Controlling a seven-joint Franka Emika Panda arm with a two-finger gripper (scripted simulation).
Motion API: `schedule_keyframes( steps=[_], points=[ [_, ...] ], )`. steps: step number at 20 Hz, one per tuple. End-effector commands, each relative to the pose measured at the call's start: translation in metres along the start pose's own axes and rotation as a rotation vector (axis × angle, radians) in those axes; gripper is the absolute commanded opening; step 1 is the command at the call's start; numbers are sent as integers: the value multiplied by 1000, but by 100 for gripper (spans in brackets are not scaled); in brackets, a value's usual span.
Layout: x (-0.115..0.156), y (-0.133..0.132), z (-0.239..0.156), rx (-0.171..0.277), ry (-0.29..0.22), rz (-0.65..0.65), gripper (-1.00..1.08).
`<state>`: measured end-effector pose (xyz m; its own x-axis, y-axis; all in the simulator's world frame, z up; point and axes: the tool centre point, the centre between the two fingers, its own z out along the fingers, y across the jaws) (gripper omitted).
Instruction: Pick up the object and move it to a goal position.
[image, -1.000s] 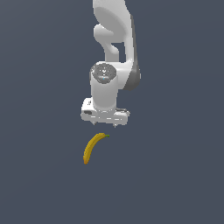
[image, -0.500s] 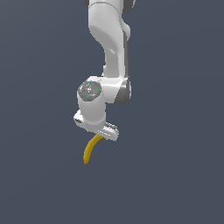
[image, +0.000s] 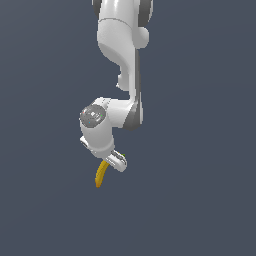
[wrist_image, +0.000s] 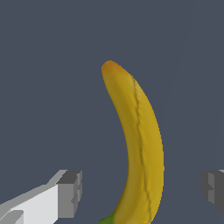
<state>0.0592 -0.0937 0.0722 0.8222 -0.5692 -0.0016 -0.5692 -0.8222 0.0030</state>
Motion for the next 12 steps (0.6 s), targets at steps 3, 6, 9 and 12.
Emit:
schedule_keyframes(
  steps=[3,6,9,12],
  points=[
    [4,1,3,3,2,25,100],
    [3,1,4,2,1,19,100],
    [3,1,12,2,1,21,100],
    [2,1,26,2,1,22,100]
  ],
)
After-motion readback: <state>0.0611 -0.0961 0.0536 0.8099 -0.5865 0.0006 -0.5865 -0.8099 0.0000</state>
